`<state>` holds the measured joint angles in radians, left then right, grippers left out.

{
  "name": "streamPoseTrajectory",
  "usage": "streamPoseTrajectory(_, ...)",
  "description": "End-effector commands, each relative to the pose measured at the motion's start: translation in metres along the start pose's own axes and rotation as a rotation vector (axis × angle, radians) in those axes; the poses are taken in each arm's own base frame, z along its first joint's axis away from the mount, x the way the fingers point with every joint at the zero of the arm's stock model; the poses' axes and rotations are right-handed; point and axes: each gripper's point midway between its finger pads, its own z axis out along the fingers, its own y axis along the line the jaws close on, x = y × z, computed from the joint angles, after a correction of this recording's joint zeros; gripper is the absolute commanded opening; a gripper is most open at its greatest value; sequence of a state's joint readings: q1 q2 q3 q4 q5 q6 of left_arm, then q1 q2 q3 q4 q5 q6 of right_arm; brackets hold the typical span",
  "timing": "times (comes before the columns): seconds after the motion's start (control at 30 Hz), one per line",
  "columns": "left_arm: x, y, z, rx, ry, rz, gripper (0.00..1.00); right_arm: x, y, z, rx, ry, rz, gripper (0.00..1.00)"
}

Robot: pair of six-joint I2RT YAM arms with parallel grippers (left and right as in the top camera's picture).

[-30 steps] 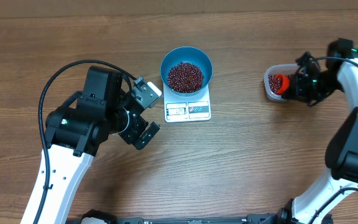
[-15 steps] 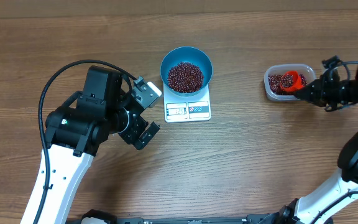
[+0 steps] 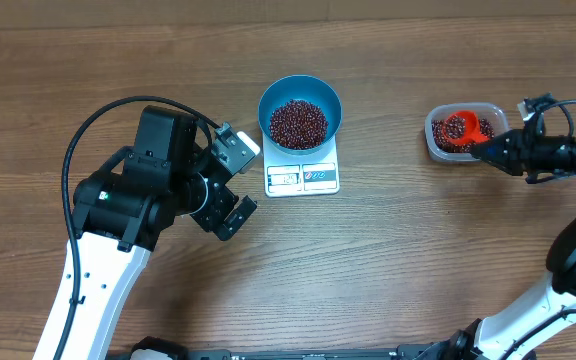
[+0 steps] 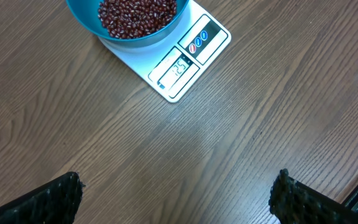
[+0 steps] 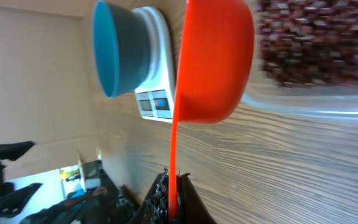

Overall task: Scoop item into bowl and weigh 150g on scale
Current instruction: 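Carry the filled red cup over the teal bowl with the right gripper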

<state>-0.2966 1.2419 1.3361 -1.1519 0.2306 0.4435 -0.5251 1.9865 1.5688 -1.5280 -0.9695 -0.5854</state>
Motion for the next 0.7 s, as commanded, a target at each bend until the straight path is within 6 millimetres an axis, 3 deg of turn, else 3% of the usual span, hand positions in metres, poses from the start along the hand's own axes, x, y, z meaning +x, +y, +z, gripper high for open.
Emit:
streamPoseTrajectory(0.0, -0.007, 0.002, -0.005, -0.007, -0.024, -0.005, 1.00, -0.004, 0.053, -0.002, -0.065, -0.045, -0.131, 0.04)
streamPoseTrajectory(0.2, -0.007, 0.002, -0.005, -0.007, -0.024, -0.006, 0.99, -0.003, 0.108, 0.014, -0.072, 0.006, -0.212, 0.04)
streamPoseTrajectory(0.37, -0.007, 0.002, -0.005, -0.007, -0.024, -0.006, 1.00, -0.003, 0.153, 0.046, -0.085, 0.070, -0.275, 0.04)
streamPoseTrajectory(0.67, -0.007, 0.002, -0.005, -0.007, -0.024, -0.005, 1.00, -0.003, 0.187, 0.129, 0.047, 0.119, -0.479, 0.04)
